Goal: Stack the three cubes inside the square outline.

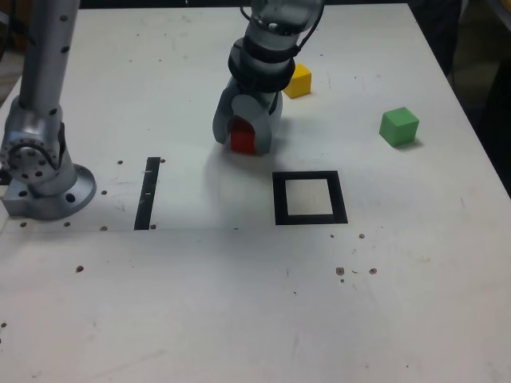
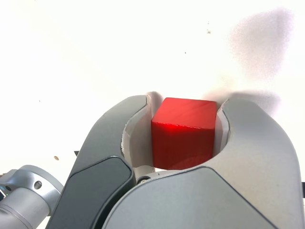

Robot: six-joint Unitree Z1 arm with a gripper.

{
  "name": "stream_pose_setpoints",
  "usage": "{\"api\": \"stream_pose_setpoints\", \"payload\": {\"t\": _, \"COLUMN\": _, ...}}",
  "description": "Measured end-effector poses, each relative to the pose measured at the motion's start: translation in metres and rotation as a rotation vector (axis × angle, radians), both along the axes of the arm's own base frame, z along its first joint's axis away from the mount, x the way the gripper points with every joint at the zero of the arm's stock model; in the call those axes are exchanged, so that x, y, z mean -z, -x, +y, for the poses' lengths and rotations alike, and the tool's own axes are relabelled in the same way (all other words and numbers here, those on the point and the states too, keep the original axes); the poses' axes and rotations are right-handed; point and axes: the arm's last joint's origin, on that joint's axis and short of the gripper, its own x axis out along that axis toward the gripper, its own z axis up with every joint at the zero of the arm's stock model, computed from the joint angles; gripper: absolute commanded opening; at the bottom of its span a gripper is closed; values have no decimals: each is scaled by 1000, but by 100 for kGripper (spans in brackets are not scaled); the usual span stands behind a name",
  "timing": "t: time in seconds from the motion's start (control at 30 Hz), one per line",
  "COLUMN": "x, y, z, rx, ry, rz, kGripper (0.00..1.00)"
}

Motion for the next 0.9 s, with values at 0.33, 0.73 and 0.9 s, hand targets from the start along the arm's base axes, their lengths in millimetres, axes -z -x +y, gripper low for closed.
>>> {"api": "stream_pose_setpoints", "payload": {"t": 0.33, "x": -35, "y": 6, "z": -35, "rx": -30, "ry": 41, "rz": -66, "kGripper": 21}}
{"api": "stream_pose_setpoints", "payload": {"t": 0.73, "x": -37, "y": -31, "z": -102, "rx": 7, "ry": 103, "rz": -79, "kGripper": 21}}
{"api": "stream_pose_setpoints", "payload": {"t": 0.9, "x": -27, "y": -44, "z": -104, "rx": -28, "ry": 101, "rz": -74, "kGripper": 21}}
